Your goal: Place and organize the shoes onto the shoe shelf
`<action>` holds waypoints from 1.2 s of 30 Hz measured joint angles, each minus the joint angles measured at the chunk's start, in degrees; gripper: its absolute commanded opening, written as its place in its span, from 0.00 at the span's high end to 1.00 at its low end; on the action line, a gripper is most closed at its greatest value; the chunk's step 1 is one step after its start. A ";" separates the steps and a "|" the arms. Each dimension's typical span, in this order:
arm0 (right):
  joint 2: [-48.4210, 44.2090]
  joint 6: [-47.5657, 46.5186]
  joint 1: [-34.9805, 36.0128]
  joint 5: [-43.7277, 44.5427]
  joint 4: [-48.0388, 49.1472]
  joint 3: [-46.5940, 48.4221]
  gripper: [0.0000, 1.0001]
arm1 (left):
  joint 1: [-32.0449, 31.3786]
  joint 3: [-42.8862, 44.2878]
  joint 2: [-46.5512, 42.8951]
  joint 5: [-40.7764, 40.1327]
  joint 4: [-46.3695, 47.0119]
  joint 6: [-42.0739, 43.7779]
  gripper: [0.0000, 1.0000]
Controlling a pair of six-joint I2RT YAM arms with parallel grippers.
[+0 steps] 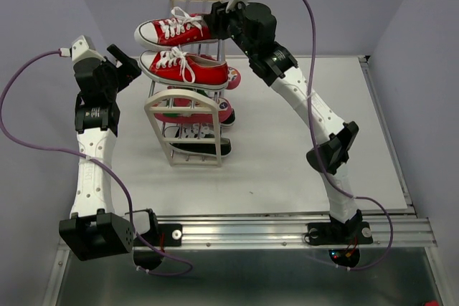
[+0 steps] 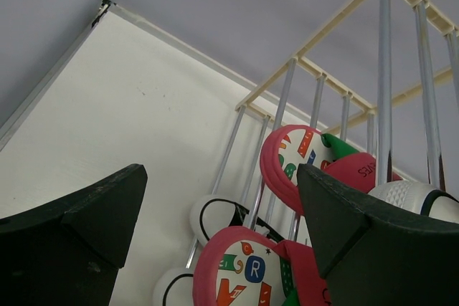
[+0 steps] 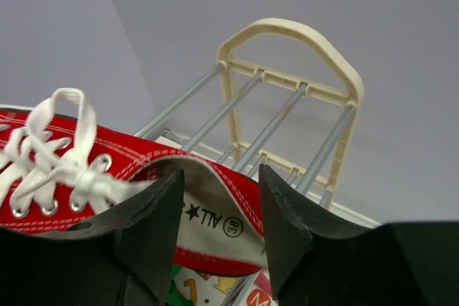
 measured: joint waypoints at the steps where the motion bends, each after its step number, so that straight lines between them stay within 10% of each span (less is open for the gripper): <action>1: 0.00 0.13 -0.11 -0.02 0.24 0.00 0.53 | 0.02 -0.02 0.00 0.00 -0.02 -0.02 0.02; 10: 0.00 1.49 -0.22 3.72 0.15 -0.02 0.51 | 0.00 -0.02 -0.02 -0.50 -0.13 0.00 0.01; 23: -0.31 2.75 -0.22 5.92 1.97 -3.69 0.11 | -0.02 0.07 -1.62 -2.99 -0.28 0.28 0.01; 36: 0.22 5.09 -0.98 6.62 17.38 -5.44 0.07 | -0.02 2.25 -3.02 -2.82 -0.17 0.46 0.01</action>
